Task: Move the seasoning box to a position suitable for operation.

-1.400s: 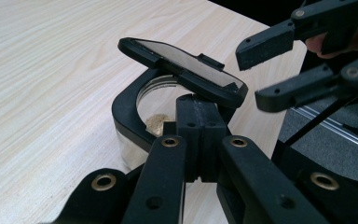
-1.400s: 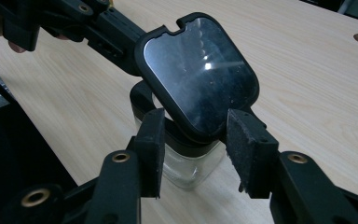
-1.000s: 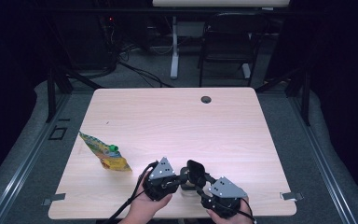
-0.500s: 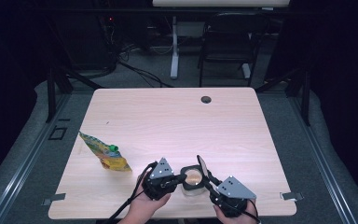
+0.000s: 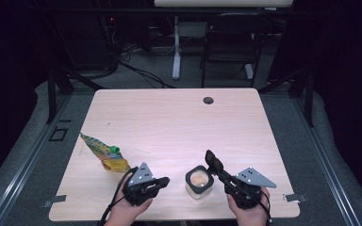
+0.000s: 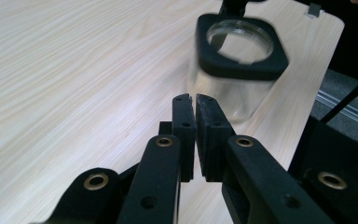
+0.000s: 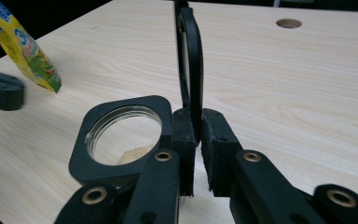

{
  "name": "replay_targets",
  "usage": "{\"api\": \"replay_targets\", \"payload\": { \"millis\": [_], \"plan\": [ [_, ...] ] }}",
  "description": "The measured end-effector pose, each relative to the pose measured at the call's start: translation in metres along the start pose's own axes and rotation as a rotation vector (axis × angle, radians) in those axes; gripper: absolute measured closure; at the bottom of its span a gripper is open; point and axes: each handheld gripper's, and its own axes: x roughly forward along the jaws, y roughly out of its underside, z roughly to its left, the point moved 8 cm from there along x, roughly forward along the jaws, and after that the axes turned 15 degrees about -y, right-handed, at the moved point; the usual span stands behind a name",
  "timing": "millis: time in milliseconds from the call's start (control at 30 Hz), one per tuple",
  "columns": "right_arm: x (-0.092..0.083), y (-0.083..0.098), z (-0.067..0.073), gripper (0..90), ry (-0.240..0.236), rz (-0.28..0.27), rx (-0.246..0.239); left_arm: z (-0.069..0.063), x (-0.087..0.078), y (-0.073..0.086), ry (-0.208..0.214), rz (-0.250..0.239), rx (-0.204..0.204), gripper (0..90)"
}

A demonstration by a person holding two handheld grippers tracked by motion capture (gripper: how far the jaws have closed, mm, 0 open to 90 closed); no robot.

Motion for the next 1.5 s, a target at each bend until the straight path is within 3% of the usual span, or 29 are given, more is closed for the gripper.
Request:
{"api": "replay_targets", "payload": {
  "millis": [67,133,167,233,367,467,667,967,1133,1300,1367,1433,1500],
  "plan": [
    [0.006,0.0,-0.007,81.3,-0.02,0.016,0.042,0.013,-0.011,0.01,-0.021,0.006,-0.008,86.0],
    [0.008,-0.001,-0.01,79.4,-0.029,0.02,0.051,0.017,-0.015,0.013,-0.029,0.009,-0.008,85.5],
    [0.014,-0.003,-0.012,77.5,-0.059,0.01,0.07,0.021,-0.018,0.015,-0.039,0.006,-0.016,85.4],
    [0.016,-0.003,-0.014,77.6,-0.055,0.013,0.073,0.029,-0.025,0.02,-0.056,0.008,-0.027,85.1],
    [0.023,-0.007,-0.016,82.4,-0.086,0.002,0.032,0.047,-0.038,0.031,-0.08,-0.006,-0.056,84.1],
    [0.025,-0.008,-0.016,83.5,-0.112,-0.008,0.035,0.055,-0.041,0.036,-0.103,-0.006,-0.056,83.6],
    [0.033,-0.01,-0.012,85.3,-0.129,0.006,0.007,0.073,-0.049,0.04,-0.117,-0.035,-0.12,83.5],
    [0.055,-0.016,0.006,85.5,-0.223,0.04,-0.03,0.079,-0.051,0.046,-0.125,-0.026,-0.125,83.7],
    [0.061,-0.017,0.011,85.5,-0.249,0.041,-0.034,0.078,-0.05,0.047,-0.129,-0.025,-0.12,83.8],
    [0.066,-0.019,0.013,85.4,-0.311,0.052,-0.05,0.075,-0.048,0.048,-0.117,-0.017,-0.117,83.7],
    [0.067,-0.02,0.009,85.2,-0.372,0.086,-0.051,0.074,-0.046,0.049,-0.115,-0.017,-0.121,83.4],
    [0.068,-0.021,0.007,85.2,-0.378,0.096,-0.047,0.074,-0.046,0.049,-0.114,-0.015,-0.117,83.3],
    [0.069,-0.025,0.001,82.5,-0.343,0.096,-0.045,0.074,-0.046,0.049,-0.116,-0.013,-0.113,82.8]
  ]
}}
